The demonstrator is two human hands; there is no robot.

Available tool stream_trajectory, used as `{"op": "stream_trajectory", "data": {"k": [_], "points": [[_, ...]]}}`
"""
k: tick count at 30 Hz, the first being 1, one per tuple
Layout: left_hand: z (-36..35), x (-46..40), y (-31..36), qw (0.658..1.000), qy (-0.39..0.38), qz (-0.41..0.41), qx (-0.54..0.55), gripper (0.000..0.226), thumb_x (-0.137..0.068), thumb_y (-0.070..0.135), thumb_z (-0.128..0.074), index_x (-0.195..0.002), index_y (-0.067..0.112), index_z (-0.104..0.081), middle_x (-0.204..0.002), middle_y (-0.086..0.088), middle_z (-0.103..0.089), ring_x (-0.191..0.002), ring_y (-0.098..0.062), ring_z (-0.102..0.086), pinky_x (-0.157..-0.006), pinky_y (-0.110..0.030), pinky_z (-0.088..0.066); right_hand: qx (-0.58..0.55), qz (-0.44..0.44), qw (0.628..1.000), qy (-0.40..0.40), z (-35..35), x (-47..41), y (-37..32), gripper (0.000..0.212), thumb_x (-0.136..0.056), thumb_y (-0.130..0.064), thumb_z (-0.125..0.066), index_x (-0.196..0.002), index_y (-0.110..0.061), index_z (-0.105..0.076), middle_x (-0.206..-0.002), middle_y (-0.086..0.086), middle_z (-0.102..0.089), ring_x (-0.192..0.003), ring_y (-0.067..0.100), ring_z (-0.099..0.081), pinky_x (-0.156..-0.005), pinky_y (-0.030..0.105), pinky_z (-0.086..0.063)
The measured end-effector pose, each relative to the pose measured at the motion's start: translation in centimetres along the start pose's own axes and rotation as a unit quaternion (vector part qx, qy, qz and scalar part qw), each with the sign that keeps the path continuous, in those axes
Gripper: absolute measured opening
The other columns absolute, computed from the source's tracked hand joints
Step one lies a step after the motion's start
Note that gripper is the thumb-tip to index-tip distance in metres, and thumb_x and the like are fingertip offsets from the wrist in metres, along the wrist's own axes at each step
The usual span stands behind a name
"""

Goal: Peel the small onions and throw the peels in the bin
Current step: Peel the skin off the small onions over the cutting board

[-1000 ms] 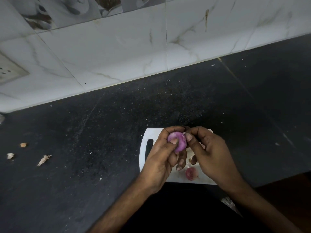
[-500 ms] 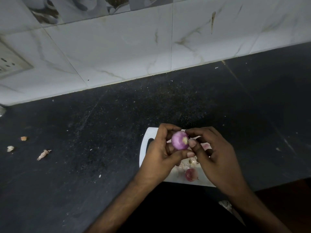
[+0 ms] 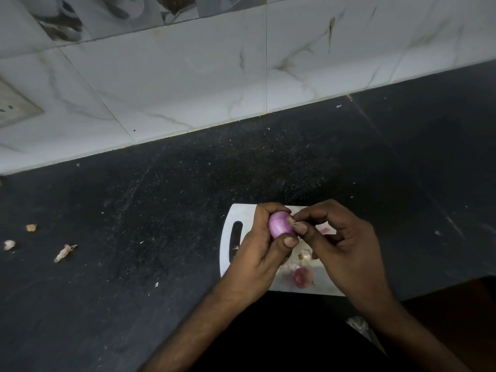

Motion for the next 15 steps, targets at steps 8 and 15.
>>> {"op": "stream_trajectory", "data": {"k": [8,15], "points": [[0.9,-0.1,1.3,0.988,-0.053,-0.051,-0.139,0.038,-0.097,0.038,-0.051,-0.130,0.025,-0.038,-0.114,0.031,-0.051,-0.098,-0.001,-0.060,-0.080,-0.019,-0.051,-0.007,0.027,1.000,-0.007,0.5,-0.1,-0.6,0.007,-0.082,-0.026,-0.073,-0.085,-0.022,-0.078,-0.086,-0.009,-0.073,-0.081,0.011,-0.071,-0.059,0.019,-0.052],[1.2,-0.2,0.8,0.978,-0.067,-0.054,-0.189,0.040,-0.097,0.041,-0.052,-0.127,0.017,-0.040,-0.108,0.033,-0.051,-0.092,0.000,-0.057,-0.079,-0.028,-0.050,0.094,0.095,0.991,-0.024,0.3,-0.1,0.4,0.006,-0.091,-0.014,-0.074,-0.087,-0.017,-0.078,-0.090,-0.012,-0.069,-0.087,0.009,-0.068,-0.075,0.009,-0.043]]}}
Point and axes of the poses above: each hand's wrist, its own x-axis away from the middle knuckle, its own z-axis out of the back of the hand, y = z × x, the point moved 1 cm from there along -x, towards the middle knuckle
